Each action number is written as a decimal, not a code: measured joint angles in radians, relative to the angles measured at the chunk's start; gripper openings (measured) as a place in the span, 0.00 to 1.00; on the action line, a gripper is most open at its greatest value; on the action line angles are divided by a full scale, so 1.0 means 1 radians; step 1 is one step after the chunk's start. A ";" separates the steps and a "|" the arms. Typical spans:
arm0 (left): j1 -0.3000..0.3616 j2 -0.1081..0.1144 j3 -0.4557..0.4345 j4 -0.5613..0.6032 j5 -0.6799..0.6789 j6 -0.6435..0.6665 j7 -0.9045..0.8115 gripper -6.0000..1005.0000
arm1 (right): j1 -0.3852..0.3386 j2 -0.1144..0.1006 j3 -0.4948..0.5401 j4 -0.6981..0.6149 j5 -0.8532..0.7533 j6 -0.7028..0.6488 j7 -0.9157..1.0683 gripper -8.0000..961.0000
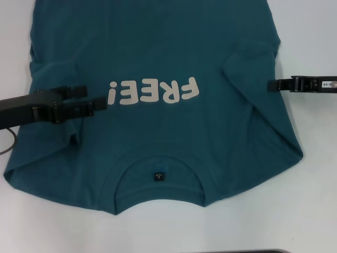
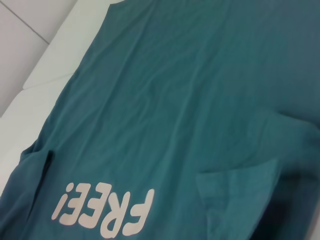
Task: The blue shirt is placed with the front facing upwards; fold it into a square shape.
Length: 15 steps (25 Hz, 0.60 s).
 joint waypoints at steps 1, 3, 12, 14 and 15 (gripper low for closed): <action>0.000 0.000 0.000 0.000 0.000 0.000 0.000 0.90 | 0.001 0.000 0.000 0.000 0.000 0.004 -0.001 0.15; 0.000 0.000 0.000 0.000 0.000 0.000 0.001 0.90 | 0.005 0.002 -0.001 0.000 0.000 0.019 -0.008 0.10; 0.000 -0.001 0.000 0.001 0.000 -0.001 0.001 0.90 | 0.027 0.019 -0.007 -0.008 0.000 0.109 -0.041 0.05; 0.000 -0.001 0.000 0.001 0.000 -0.001 0.001 0.90 | 0.029 0.020 -0.014 -0.008 -0.001 0.125 -0.044 0.05; 0.000 -0.001 0.000 0.001 0.000 -0.001 0.001 0.90 | 0.030 0.020 -0.020 -0.008 -0.002 0.132 -0.045 0.05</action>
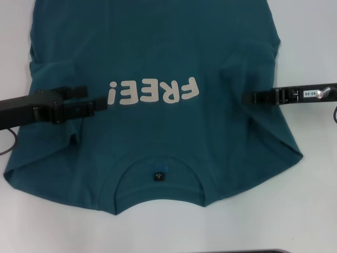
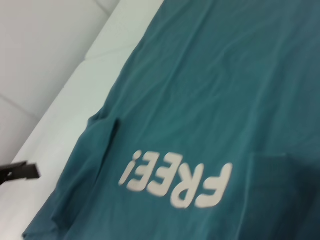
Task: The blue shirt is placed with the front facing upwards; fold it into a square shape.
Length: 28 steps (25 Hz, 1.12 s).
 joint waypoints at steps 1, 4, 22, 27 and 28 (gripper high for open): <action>0.000 0.000 0.000 0.000 0.000 0.000 0.000 0.90 | 0.000 0.000 -0.009 0.000 0.000 0.004 -0.001 0.08; 0.001 -0.001 0.000 0.000 0.000 0.000 0.000 0.90 | 0.002 0.000 -0.023 -0.001 0.000 0.008 -0.005 0.17; 0.007 0.011 0.000 -0.007 0.000 0.046 0.001 0.90 | -0.089 -0.023 -0.012 0.013 0.215 0.055 -0.166 0.74; 0.017 0.027 0.001 -0.009 0.002 0.100 0.001 0.90 | -0.101 -0.025 0.001 0.039 0.217 0.095 -0.167 0.79; 0.021 0.030 0.002 -0.010 0.005 0.103 0.000 0.90 | -0.101 -0.026 0.006 0.042 0.219 0.101 -0.167 0.79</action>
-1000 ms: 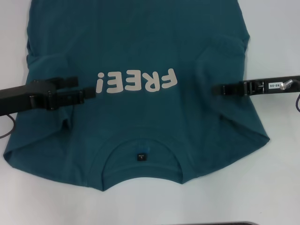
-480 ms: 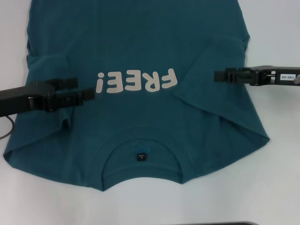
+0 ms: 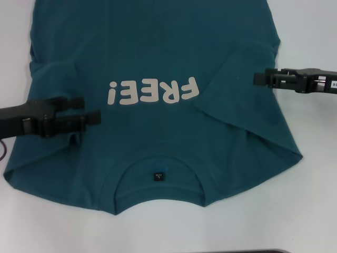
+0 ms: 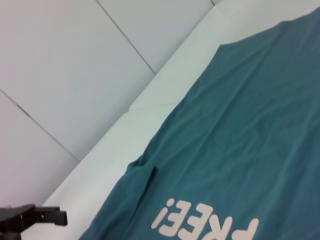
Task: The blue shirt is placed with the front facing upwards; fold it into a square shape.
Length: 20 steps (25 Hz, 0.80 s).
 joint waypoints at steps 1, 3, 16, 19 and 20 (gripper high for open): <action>0.004 0.004 0.000 -0.001 0.004 0.003 -0.002 0.90 | 0.000 0.000 0.004 0.002 0.001 0.004 0.000 0.79; 0.011 0.011 -0.006 -0.002 0.020 0.004 -0.011 0.90 | 0.003 0.000 0.010 0.004 0.004 0.005 -0.001 0.79; 0.058 0.083 -0.093 0.003 0.147 -0.064 -0.110 0.90 | 0.012 -0.001 0.068 0.005 0.005 0.002 0.005 0.78; 0.060 0.087 -0.105 0.004 0.189 -0.089 -0.130 0.90 | 0.012 0.000 0.076 0.005 0.005 0.003 0.005 0.78; 0.061 0.088 -0.106 0.004 0.201 -0.095 -0.134 0.90 | 0.012 0.000 0.078 0.005 0.005 0.003 0.006 0.78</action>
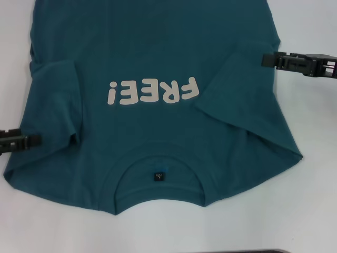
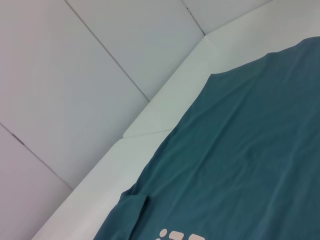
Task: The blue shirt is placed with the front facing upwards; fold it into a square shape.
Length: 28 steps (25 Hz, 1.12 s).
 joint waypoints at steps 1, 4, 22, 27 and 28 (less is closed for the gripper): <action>0.001 0.000 -0.003 0.000 0.013 -0.005 -0.004 0.90 | 0.000 0.000 0.001 0.000 0.000 0.000 0.000 0.78; 0.000 0.001 -0.015 0.003 0.037 -0.013 -0.008 0.90 | 0.000 0.000 0.003 0.000 0.000 0.000 0.001 0.78; 0.004 0.000 -0.025 0.002 0.100 -0.063 -0.029 0.90 | 0.000 0.000 0.004 0.000 0.000 0.003 0.003 0.78; 0.004 0.000 -0.023 0.000 0.107 -0.059 -0.030 0.90 | 0.001 0.000 0.004 0.000 0.002 0.003 0.003 0.78; 0.004 0.000 -0.022 -0.001 0.107 -0.057 -0.030 0.90 | 0.001 0.000 0.004 0.000 0.003 0.003 0.003 0.78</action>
